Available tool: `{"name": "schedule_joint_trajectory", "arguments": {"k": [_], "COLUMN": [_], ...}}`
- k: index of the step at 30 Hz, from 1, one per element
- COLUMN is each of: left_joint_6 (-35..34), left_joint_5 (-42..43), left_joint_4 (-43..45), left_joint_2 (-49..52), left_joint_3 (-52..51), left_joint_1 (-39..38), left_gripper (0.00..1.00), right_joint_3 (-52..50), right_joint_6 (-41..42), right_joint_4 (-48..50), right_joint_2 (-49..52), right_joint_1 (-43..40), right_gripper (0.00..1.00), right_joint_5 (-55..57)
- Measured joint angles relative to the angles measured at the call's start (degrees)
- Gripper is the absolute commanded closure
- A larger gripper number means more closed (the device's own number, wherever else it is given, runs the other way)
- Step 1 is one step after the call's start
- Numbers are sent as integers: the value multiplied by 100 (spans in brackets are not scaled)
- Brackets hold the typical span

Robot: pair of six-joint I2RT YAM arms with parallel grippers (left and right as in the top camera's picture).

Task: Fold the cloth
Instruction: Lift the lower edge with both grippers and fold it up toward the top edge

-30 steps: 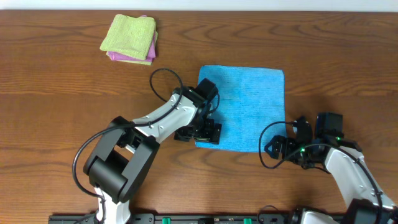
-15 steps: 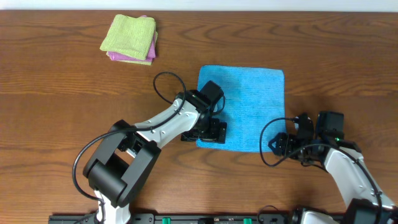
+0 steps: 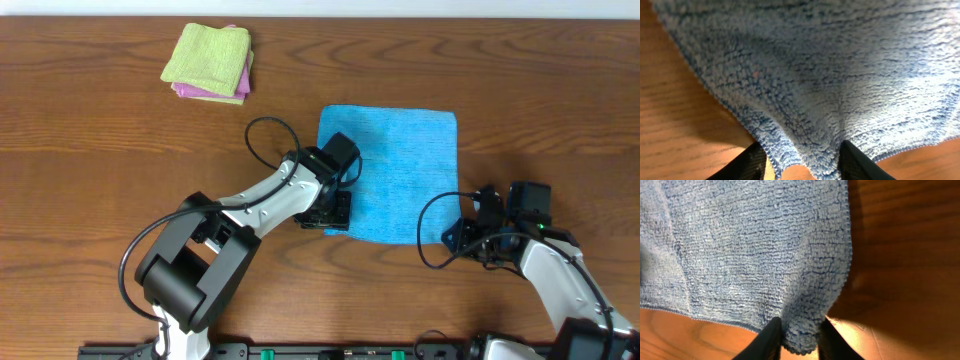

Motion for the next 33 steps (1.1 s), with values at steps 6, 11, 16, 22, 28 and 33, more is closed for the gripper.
{"name": "schedule_joint_trajectory", "arguments": {"k": [6,11,16,22,28,33], "left_joint_6": [-59,-118,-179,-229,-221,-221], "left_joint_5": [-9,-9,-4,0,-7,-9], "left_joint_4": [33,39,42,-120,-291,-354], "left_joint_2": [22,24,24,33,42,42], "left_joint_3": [-4,-4,-4,122,616,782], "left_joint_1": [-11,-11,-11,-7,20,35], "left_gripper": [94,94,94,94,94,94], "right_joint_3": [-2,-2,-4,129,380,382], "right_joint_6": [76,79,103,192,214,254], "right_joint_4": [-20,-17,68,-52,-70,76], "right_joint_2": [0,0,0,-17,-232,-238], "right_joint_1": [0,0,0,0,0,0], "right_gripper": [98,98,98,99,98,99], "right_joint_5": [17,17,15,13,22,13]}}
